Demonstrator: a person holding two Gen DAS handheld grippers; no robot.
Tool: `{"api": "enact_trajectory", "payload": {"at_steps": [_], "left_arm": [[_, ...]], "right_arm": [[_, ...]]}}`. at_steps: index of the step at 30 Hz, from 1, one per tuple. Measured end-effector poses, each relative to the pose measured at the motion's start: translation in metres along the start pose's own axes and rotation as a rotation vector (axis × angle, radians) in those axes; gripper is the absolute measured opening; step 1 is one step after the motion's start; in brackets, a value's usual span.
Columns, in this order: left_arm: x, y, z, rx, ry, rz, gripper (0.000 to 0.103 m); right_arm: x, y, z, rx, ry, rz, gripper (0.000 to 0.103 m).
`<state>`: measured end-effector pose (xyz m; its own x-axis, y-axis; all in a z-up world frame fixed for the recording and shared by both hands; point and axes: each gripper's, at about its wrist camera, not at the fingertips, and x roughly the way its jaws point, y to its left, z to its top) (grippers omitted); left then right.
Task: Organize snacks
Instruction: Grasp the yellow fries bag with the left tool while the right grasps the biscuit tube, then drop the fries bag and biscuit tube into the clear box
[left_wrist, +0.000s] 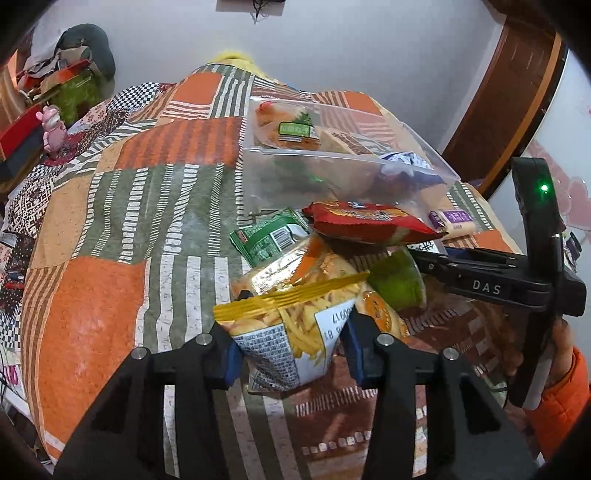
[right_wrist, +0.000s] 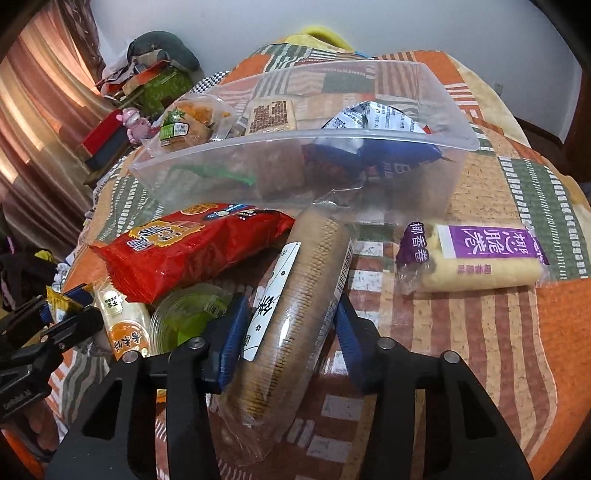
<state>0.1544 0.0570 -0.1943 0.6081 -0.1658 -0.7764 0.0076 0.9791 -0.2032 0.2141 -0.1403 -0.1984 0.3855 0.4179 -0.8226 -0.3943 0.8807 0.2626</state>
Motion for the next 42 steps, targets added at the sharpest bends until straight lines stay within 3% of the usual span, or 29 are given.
{"api": "enact_trajectory", "payload": {"at_steps": [6,18,30,42], "left_arm": [[-0.006,0.004,0.003,-0.011,-0.019,0.016,0.039],[-0.037,-0.009,0.033,0.023,-0.120,0.044,0.039],[-0.046,-0.041,0.094,0.079,-0.235,0.013,0.039],[0.000,-0.061,0.152,0.110,-0.231,-0.005,0.039]], "right_arm": [[-0.012,-0.005,-0.003,0.001,-0.022,0.002,0.032],[-0.056,-0.021,-0.007,0.009,-0.111,-0.004,0.032],[-0.085,-0.015,0.033,-0.024,-0.250,-0.022,0.032],[-0.068,-0.019,0.084,-0.037,-0.293,-0.037,0.032]]}}
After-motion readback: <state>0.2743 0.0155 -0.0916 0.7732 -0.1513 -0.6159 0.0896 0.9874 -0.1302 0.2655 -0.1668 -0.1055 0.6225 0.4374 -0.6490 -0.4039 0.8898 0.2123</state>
